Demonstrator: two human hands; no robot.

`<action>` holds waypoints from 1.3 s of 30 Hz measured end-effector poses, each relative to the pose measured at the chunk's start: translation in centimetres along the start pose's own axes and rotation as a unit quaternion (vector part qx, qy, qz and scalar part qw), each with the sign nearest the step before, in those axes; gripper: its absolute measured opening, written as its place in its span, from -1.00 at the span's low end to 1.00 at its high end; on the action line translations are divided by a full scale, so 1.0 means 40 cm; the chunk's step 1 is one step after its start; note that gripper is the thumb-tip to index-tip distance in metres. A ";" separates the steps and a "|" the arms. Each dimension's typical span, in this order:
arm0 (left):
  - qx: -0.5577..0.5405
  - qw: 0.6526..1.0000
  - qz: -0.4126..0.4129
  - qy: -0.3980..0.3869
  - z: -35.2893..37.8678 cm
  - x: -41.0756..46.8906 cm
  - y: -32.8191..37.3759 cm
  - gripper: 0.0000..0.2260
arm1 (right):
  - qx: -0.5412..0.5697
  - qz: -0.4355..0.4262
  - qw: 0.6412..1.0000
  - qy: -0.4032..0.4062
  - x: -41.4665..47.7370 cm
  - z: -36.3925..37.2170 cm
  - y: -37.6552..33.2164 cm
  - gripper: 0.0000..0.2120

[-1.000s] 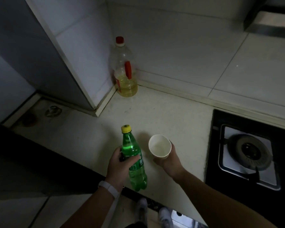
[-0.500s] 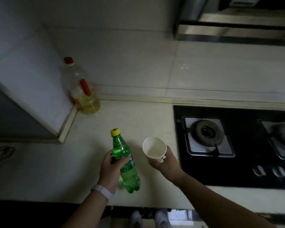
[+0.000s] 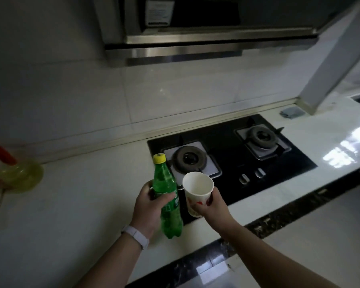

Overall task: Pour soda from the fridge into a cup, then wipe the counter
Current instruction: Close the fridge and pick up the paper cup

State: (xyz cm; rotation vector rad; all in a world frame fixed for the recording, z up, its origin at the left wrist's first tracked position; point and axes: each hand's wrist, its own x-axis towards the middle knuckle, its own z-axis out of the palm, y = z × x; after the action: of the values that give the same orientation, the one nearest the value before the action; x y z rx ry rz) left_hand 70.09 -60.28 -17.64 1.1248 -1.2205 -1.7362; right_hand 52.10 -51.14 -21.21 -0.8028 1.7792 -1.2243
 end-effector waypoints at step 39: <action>0.083 0.926 -0.048 -0.366 1.626 -0.066 -0.205 -0.73 | 0.192 0.026 0.888 0.417 -0.247 -1.412 0.290 -0.38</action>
State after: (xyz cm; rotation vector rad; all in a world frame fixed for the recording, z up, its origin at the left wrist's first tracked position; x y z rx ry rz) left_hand 9.89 -34.50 -13.78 0.6232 -1.7987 -2.2608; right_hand 6.24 -14.96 -18.35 0.0469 2.0526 -1.9893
